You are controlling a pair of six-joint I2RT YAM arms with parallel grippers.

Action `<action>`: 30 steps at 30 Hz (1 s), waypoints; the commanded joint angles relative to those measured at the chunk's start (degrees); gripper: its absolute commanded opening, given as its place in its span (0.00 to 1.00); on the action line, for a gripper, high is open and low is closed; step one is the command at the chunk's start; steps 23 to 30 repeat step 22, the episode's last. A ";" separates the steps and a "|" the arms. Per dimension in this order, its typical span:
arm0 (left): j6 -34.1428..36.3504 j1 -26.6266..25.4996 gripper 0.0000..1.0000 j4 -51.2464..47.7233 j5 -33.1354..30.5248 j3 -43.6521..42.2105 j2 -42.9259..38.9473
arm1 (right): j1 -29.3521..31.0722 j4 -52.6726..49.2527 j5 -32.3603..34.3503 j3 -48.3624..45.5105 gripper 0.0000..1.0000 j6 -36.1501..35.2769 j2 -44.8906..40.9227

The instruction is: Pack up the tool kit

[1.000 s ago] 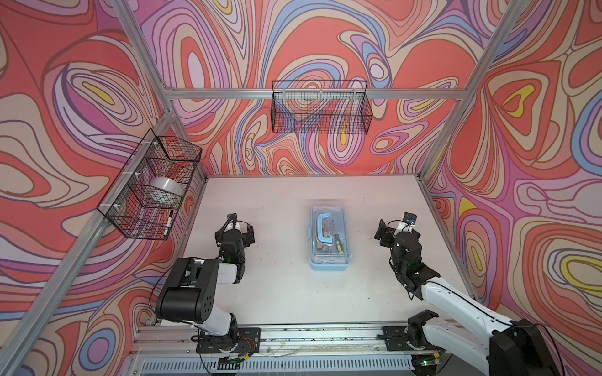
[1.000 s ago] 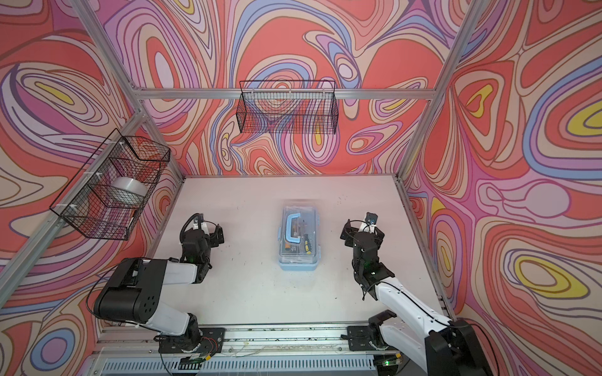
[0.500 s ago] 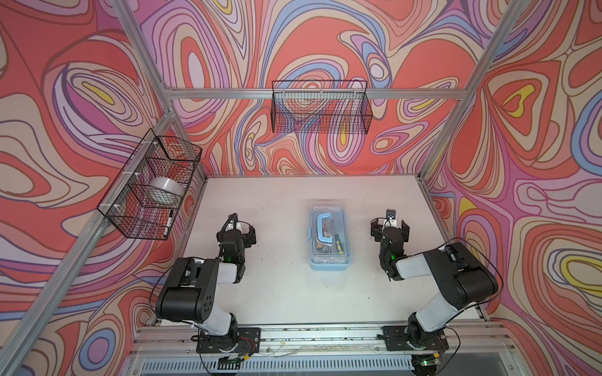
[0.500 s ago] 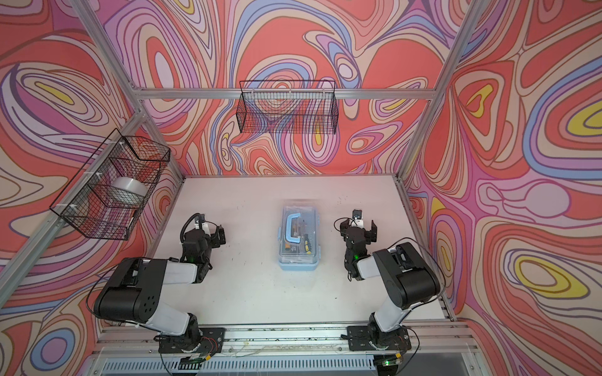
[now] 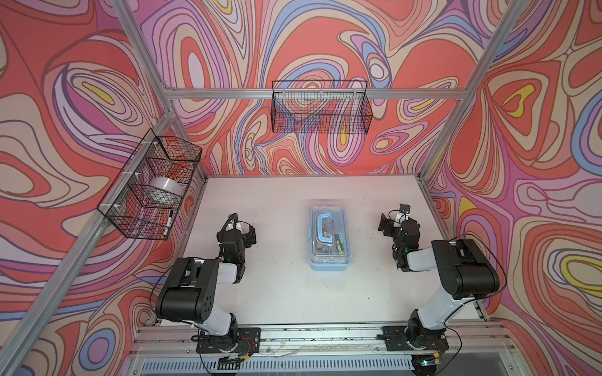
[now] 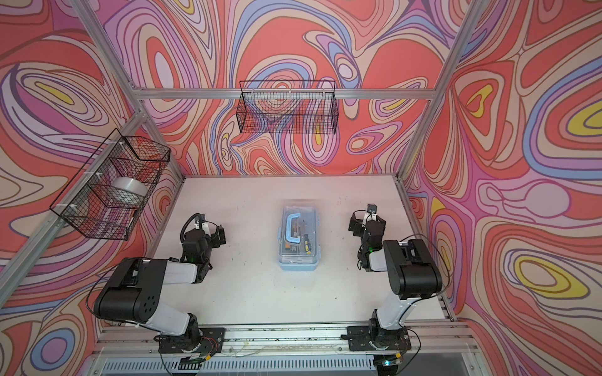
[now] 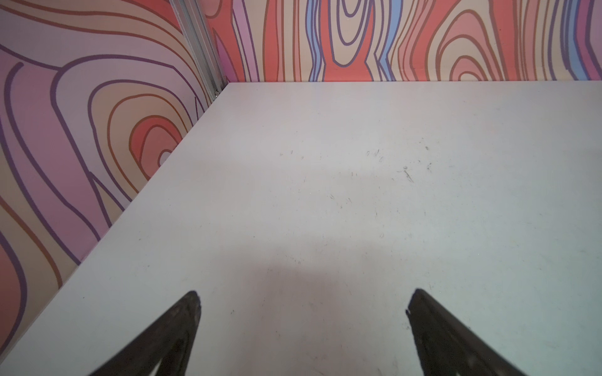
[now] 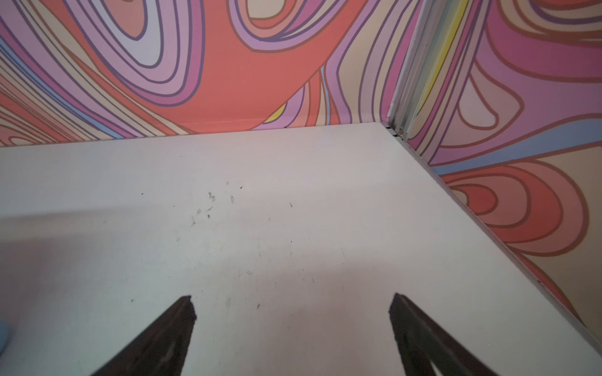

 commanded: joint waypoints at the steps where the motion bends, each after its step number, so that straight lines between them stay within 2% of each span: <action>1: 0.00 0.20 1.00 0.93 0.14 0.36 0.31 | -0.10 -0.96 -2.04 -0.17 0.98 0.83 -0.08; 30: -0.09 0.19 1.00 0.90 0.16 0.31 0.30 | -0.08 -1.55 -2.31 0.12 0.98 0.98 -0.06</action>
